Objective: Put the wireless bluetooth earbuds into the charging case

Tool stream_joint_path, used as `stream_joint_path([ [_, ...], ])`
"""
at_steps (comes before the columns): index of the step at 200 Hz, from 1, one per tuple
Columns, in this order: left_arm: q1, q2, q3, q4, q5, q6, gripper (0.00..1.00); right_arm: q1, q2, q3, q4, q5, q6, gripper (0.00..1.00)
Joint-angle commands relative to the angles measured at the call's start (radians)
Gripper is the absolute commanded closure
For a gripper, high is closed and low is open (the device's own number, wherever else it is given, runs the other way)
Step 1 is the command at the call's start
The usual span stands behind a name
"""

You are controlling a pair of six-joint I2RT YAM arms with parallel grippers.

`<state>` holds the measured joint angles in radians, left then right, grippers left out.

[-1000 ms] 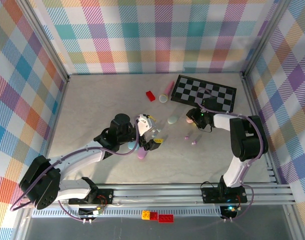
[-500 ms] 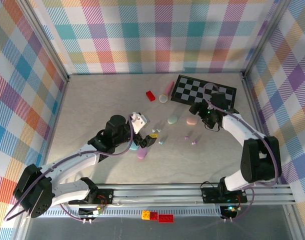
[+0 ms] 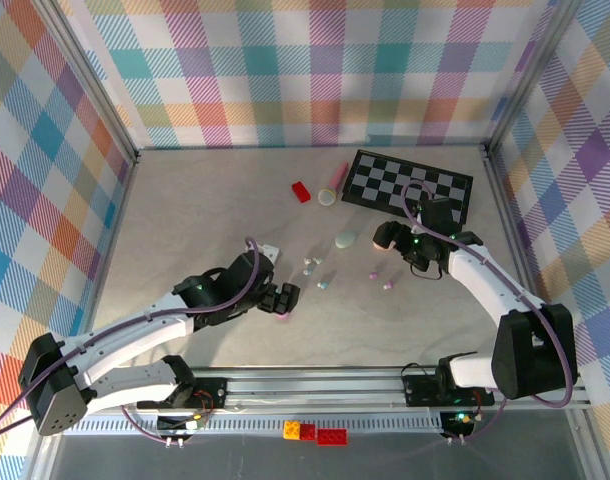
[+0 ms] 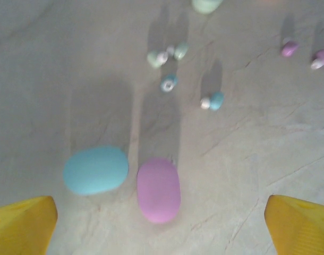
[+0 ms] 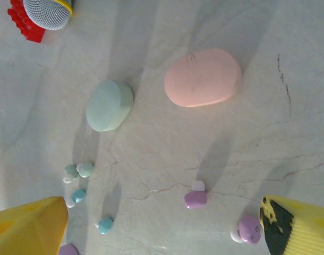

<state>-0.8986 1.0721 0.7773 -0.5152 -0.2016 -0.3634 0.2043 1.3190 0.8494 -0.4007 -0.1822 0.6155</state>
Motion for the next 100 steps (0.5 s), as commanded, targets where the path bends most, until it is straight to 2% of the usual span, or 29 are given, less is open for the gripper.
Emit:
stream_joint_path([
  [1, -0.027, 0.031, 0.015, -0.112, -0.06, -0.155, 0.05, 0.004, 0.008, 0.002, 0.002, -0.033, -0.011, 0.07],
  [36, -0.083, 0.153, 0.042, -0.098, -0.083, -0.125, 0.17, 0.006, 0.029, 0.025, 0.008, -0.044, -0.013, 0.07],
  [100, -0.091, 0.345, 0.077, -0.051, 0.014, -0.079, 0.3, 0.006, 0.024, 0.003, 0.022, -0.048, -0.01, 0.07],
])
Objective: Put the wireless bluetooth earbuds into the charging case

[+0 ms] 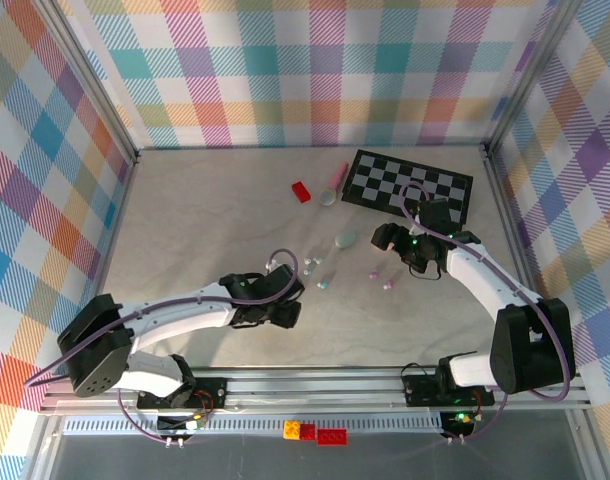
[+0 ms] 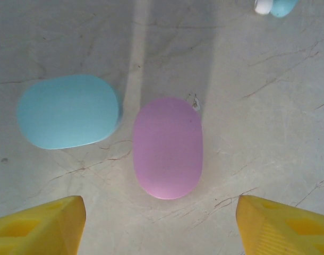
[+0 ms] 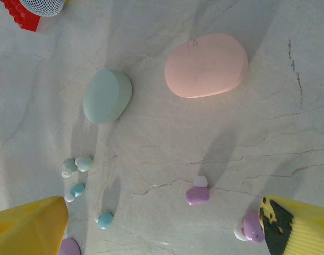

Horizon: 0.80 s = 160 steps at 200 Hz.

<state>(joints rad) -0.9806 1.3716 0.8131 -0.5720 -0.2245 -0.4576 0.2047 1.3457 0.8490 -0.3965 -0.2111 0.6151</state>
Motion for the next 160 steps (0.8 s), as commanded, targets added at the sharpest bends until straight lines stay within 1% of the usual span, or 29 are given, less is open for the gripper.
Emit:
stream_joint_path([
  [1, -0.009, 0.047, 0.042, 0.006, 0.038, 0.017, 0.3, 0.005, -0.003, 0.004, 0.018, -0.019, -0.009, 0.07],
  [16, -0.009, 0.089, 0.064, 0.006, 0.048, 0.019, 0.32, 0.005, -0.008, -0.004, 0.019, -0.019, -0.005, 0.07],
  [48, -0.001, 0.179, 0.115, -0.023, 0.082, 0.002, 0.3, 0.005, -0.026, -0.014, 0.01, -0.01, -0.01, 0.07],
  [70, 0.002, 0.216, 0.137, -0.072, 0.049, -0.028, 0.29, 0.006, -0.037, -0.019, 0.001, -0.005, -0.015, 0.07],
  [95, 0.014, 0.194, 0.123, -0.082, 0.023, -0.064, 0.29, 0.005, -0.045, -0.026, -0.004, -0.001, -0.02, 0.07],
  [131, 0.026, 0.21, 0.127, -0.069, 0.09, -0.058, 0.28, 0.006, -0.048, -0.022, -0.004, -0.002, -0.018, 0.07],
  [160, 0.026, 0.226, 0.147, -0.024, 0.189, -0.044, 0.28, 0.005, -0.057, -0.018, -0.013, -0.001, -0.018, 0.07],
])
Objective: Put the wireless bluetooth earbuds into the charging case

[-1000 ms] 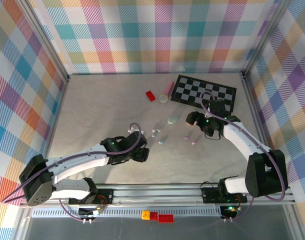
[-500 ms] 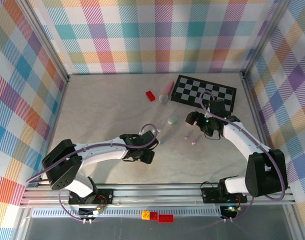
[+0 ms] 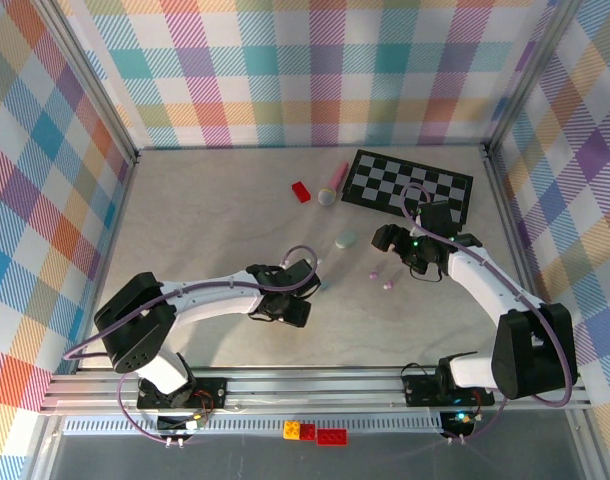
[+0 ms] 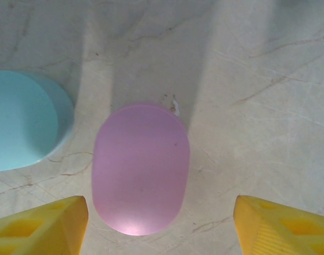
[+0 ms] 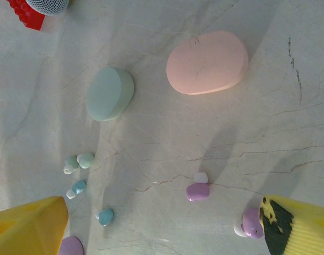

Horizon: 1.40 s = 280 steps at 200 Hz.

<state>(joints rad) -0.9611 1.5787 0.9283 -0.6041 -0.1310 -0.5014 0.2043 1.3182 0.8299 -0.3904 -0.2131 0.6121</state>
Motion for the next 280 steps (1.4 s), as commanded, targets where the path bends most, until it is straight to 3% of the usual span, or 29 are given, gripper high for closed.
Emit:
stream_joint_path([
  [1, 0.007, 0.02, 0.032, 0.009, 0.1, 0.0, 0.28, 0.006, -0.03, 0.001, -0.019, 0.001, -0.015, 0.07],
  [43, 0.014, 0.046, 0.072, 0.058, 0.228, 0.022, 0.27, 0.006, -0.054, 0.0, -0.029, 0.004, -0.015, 0.07],
  [98, 0.1, 0.074, 0.077, 0.168, 0.371, 0.029, 0.26, 0.006, -0.097, -0.003, -0.053, -0.004, -0.038, 0.07],
  [136, 0.191, -0.069, 0.042, 0.235, 0.396, 0.0, 0.26, 0.039, -0.141, -0.01, -0.03, -0.06, -0.16, 0.08],
  [179, 0.404, -0.338, -0.096, 0.237, 0.388, -0.052, 0.24, 0.216, -0.118, -0.009, 0.02, -0.041, -0.374, 0.08],
  [198, 0.531, -0.411, -0.136, 0.18, 0.385, -0.043, 0.24, 0.339, -0.068, 0.008, 0.041, 0.053, -0.42, 0.07],
  [232, 0.704, -0.5, -0.2, 0.158, 0.422, -0.061, 0.24, 0.536, 0.047, 0.08, 0.046, 0.262, -0.31, 0.1],
  [249, 0.773, -0.512, -0.215, 0.147, 0.447, -0.059, 0.23, 0.621, 0.115, 0.113, 0.051, 0.31, -0.269, 0.1],
  [280, 0.832, -0.518, -0.224, 0.146, 0.478, -0.051, 0.23, 0.73, 0.259, 0.2, -0.005, 0.379, -0.218, 0.15],
])
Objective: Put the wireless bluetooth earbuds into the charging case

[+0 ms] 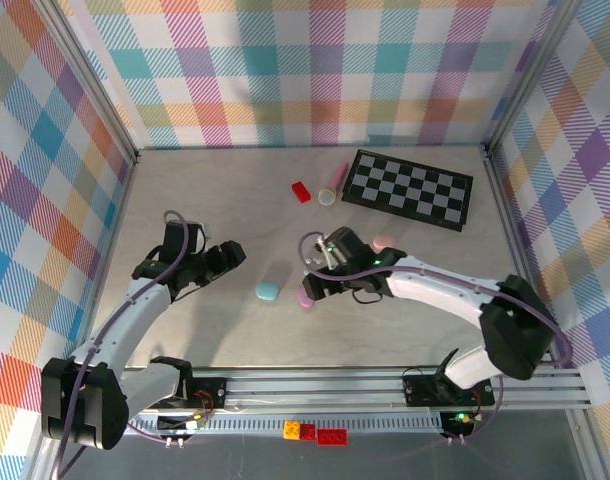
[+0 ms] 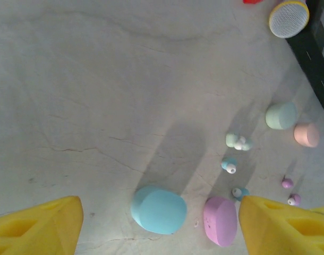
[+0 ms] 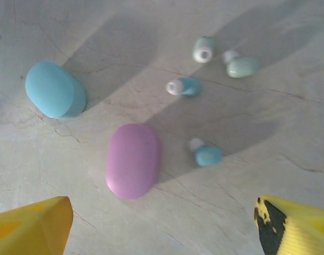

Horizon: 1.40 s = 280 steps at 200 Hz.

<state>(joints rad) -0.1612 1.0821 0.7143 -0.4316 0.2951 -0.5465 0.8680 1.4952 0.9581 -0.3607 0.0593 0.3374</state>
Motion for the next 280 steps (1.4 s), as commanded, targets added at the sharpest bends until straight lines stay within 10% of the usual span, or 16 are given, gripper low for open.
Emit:
stream_joint_path([
  [1, 0.033, -0.022, -0.009, -0.027, 0.052, -0.006, 0.23, 0.068, 0.086, 0.076, -0.037, 0.108, 0.057, 0.15],
  [126, 0.037, -0.014, -0.016, -0.042, 0.048, 0.038, 0.2, 0.135, 0.352, 0.222, -0.147, 0.124, 0.137, 0.41],
  [280, 0.037, -0.022, -0.017, 0.004, 0.094, 0.109, 0.13, 0.135, 0.334, 0.238, -0.161, 0.104, -0.008, 0.63],
])
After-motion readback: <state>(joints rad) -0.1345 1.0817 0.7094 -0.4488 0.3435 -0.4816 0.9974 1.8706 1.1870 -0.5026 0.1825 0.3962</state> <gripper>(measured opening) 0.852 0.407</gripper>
